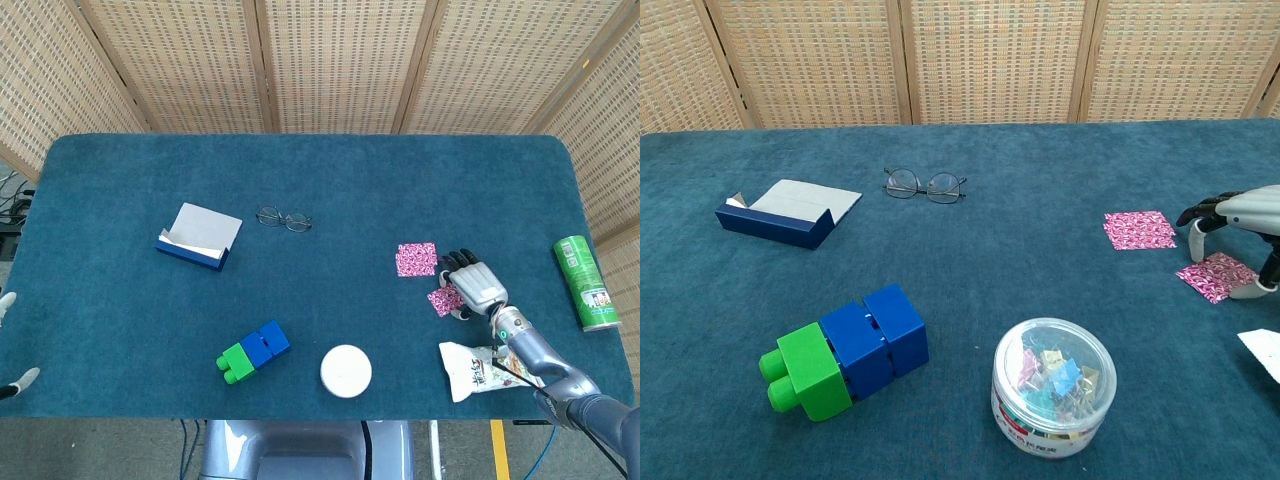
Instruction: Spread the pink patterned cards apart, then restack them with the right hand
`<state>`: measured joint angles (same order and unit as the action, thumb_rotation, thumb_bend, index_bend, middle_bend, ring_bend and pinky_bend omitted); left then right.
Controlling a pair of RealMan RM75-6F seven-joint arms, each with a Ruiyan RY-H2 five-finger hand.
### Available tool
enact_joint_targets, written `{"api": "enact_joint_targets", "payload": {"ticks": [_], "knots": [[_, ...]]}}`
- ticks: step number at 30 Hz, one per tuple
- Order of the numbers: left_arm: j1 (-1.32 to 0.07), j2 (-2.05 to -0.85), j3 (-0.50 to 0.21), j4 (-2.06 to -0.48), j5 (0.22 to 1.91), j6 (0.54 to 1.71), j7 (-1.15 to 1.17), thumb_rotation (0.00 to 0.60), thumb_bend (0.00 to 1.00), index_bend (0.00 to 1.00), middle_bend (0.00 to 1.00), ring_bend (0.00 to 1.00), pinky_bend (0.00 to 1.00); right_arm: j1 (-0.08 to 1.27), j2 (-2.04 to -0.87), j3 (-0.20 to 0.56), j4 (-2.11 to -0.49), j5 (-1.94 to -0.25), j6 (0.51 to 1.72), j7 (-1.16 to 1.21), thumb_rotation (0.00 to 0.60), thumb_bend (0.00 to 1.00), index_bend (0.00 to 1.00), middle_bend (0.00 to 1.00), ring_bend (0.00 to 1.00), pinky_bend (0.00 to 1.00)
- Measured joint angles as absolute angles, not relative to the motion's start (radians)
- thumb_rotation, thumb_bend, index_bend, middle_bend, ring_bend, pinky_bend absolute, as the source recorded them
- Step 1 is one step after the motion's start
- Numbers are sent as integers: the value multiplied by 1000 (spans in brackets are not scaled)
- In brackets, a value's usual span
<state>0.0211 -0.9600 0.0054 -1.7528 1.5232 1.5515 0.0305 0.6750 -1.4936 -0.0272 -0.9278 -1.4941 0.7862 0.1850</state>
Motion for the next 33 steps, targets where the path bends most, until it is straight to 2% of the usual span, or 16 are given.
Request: {"api": "enact_joint_targets", "payload": {"ticks": [13,24,33], "knots": [[19,-960,4,-1752,1522,1548,33,600,58,0,0,0,0,680,-1479,-9,-947,-1484,792,179,600,260,446,132,0,0],[18,-960,4,-1745,1524,1548,25,600,58,0,0,0,0,739,-1453,69,-1006,-1418,749,114,600,260,446,132,0,0],[25,-959,5,-1733,1520,1555,8,600,58,0,0,0,0,793,-1491,112,-991,-1362,685,62,600,260,446,132,0,0]]}}
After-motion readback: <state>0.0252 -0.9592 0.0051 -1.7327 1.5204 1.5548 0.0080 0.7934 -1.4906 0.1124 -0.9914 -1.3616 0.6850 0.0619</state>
